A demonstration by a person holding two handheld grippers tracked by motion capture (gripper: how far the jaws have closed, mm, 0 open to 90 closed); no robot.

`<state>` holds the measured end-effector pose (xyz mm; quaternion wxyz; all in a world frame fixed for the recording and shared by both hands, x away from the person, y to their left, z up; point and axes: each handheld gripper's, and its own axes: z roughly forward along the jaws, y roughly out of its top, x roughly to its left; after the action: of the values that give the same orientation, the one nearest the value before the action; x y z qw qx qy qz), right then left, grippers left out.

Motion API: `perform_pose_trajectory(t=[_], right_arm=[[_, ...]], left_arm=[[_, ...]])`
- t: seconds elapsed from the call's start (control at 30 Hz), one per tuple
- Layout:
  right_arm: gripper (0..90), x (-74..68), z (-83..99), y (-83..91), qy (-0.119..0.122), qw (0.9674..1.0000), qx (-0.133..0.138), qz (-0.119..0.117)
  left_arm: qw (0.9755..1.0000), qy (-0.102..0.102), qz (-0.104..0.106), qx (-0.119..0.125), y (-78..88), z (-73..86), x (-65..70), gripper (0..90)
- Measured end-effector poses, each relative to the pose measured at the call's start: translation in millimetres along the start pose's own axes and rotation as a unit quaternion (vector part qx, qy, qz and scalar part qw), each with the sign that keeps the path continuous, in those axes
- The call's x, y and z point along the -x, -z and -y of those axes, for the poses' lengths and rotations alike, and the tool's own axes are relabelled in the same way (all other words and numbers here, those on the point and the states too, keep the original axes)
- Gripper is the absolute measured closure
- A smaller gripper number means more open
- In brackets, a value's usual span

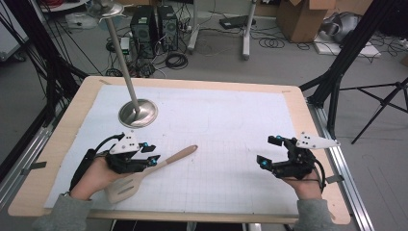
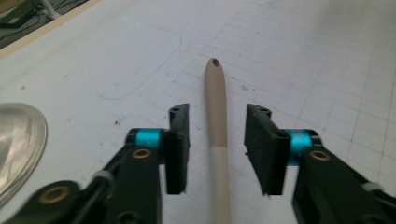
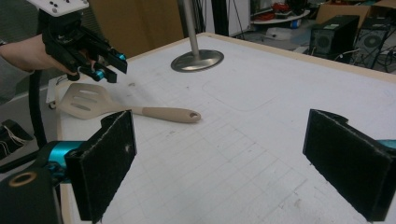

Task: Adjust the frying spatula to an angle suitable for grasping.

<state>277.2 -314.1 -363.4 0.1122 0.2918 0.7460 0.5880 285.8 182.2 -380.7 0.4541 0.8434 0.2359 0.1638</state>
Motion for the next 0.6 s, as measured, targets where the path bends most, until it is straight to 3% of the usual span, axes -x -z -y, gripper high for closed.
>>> perform_pose_trajectory(t=[0.07, 0.17, 0.37, 0.47, 0.6], right_arm=[[8.6, 1.1, -0.5, -1.5, 0.002, 1.0000, 0.002, -0.001], [8.6, 2.0, -1.7, -4.5, 0.002, 1.0000, 0.002, -0.005], [8.6, 2.6, -3.0, -10.2, 0.001, 0.9999, -0.001, -0.011], [8.6, 3.1, -3.1, -11.6, 0.002, 0.9999, 0.000, -0.012], [8.6, 3.0, -3.7, -11.9, 0.001, 0.9999, 0.001, -0.012]], left_arm=[[0.9999, 0.008, -0.012, 0.008, 4.7, 1.5, -0.7, 51.3], [0.9993, 0.032, -0.013, 0.013, 7.8, 3.1, -3.0, 42.1], [0.9988, 0.046, 0.016, -0.006, 7.1, 8.0, -2.6, 19.0], [0.9985, 0.046, 0.027, -0.014, 6.3, 8.4, 0.4, 16.0], [0.9990, 0.034, 0.024, -0.013, 6.6, 8.5, 4.5, 16.2]])
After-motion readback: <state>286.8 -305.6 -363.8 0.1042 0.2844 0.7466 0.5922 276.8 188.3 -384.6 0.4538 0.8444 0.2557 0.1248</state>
